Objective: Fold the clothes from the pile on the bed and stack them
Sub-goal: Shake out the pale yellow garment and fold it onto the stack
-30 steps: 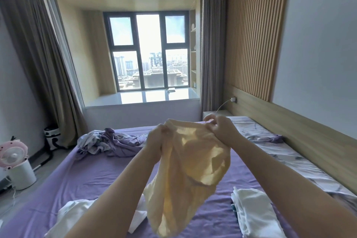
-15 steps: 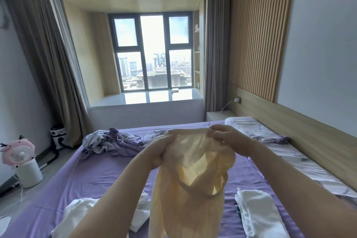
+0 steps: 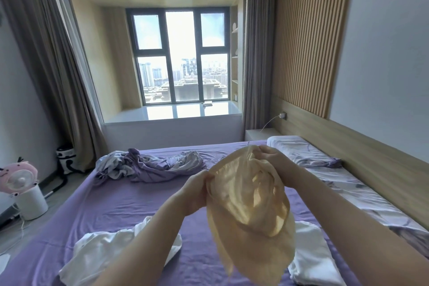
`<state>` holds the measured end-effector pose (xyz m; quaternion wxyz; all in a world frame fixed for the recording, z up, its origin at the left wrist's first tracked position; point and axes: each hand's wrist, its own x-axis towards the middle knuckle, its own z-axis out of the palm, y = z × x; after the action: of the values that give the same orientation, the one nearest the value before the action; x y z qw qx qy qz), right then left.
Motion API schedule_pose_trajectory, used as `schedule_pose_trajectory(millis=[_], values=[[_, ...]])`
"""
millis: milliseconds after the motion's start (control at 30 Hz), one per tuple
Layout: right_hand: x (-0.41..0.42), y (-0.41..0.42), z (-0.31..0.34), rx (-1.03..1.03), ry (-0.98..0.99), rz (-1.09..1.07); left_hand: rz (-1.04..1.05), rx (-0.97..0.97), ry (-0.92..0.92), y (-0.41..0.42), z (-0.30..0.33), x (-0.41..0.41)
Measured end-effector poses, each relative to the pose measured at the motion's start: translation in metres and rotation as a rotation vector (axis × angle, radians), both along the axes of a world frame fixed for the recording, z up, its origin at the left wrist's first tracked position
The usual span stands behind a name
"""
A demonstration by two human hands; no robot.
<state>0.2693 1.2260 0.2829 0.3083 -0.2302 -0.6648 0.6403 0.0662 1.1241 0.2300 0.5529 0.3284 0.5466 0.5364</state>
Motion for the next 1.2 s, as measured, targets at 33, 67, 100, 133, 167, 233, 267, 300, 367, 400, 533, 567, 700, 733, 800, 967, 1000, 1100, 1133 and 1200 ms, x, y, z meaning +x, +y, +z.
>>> schedule_pose_trajectory(millis=[33, 67, 100, 133, 167, 233, 267, 300, 367, 400, 533, 567, 700, 733, 800, 967, 1000, 1100, 1133, 1200], values=[[0.002, 0.001, -0.002, 0.016, -0.03, -0.04, -0.022, 0.033, -0.065, 0.001, 0.001, 0.003], [0.004, 0.003, -0.004, 0.04, -0.067, -0.091, -0.044, 0.071, -0.108, 0.001, 0.003, 0.005], [0.006, 0.006, -0.007, 0.069, -0.114, -0.141, -0.057, 0.102, -0.137, 0.002, 0.006, 0.006], [0.008, 0.008, -0.009, 0.096, -0.164, -0.185, -0.067, 0.127, -0.17, 0.004, 0.008, 0.006], [0.01, 0.009, -0.012, 0.12, -0.207, -0.221, -0.079, 0.146, -0.208, 0.005, 0.01, 0.006], [0.012, 0.012, -0.018, 0.137, -0.253, -0.266, -0.112, 0.181, -0.273, 0.007, 0.014, 0.006], [0.013, 0.012, -0.02, 0.13, -0.259, -0.27, -0.132, 0.199, -0.301, 0.008, 0.016, 0.006], [0.013, 0.012, -0.021, 0.125, -0.266, -0.261, -0.15, 0.217, -0.334, 0.009, 0.017, 0.006], [0.013, 0.01, -0.023, 0.158, -0.292, -0.232, -0.182, 0.245, -0.385, 0.01, 0.018, 0.007], [0.013, 0.009, -0.023, 0.182, -0.3, -0.217, -0.192, 0.257, -0.397, 0.01, 0.019, 0.007], [0.004, -0.007, -0.024, 0.192, -0.256, -0.08, -0.221, 0.273, -0.458, 0.014, 0.017, 0.005], [0.0, -0.011, -0.025, 0.194, -0.254, -0.046, -0.22, 0.27, -0.463, 0.015, 0.017, 0.005], [-0.02, -0.02, -0.034, 0.23, -0.242, -0.06, -0.181, 0.251, -0.404, 0.014, 0.017, 0.001], [-0.023, -0.021, -0.036, 0.217, -0.222, -0.069, -0.149, 0.233, -0.357, 0.014, 0.017, -0.002], [-0.027, -0.02, -0.038, 0.166, -0.178, -0.088, -0.026, 0.166, -0.199, 0.012, 0.016, -0.008], [-0.026, -0.015, -0.04, 0.063, -0.107, -0.203, 0.171, 0.058, 0.083, 0.0, 0.01, -0.023], [-0.026, -0.014, -0.04, 0.062, -0.099, -0.223, 0.189, 0.068, 0.087, -0.002, 0.008, -0.026], [-0.027, -0.014, -0.039, 0.108, -0.113, -0.26, 0.183, 0.113, 0.011, -0.006, 0.005, -0.034], [-0.027, -0.015, -0.038, 0.134, -0.126, -0.267, 0.168, 0.124, -0.037, -0.007, 0.005, -0.034], [-0.028, -0.014, -0.038, 0.171, -0.141, -0.277, 0.145, 0.132, -0.13, -0.007, 0.006, -0.033]])
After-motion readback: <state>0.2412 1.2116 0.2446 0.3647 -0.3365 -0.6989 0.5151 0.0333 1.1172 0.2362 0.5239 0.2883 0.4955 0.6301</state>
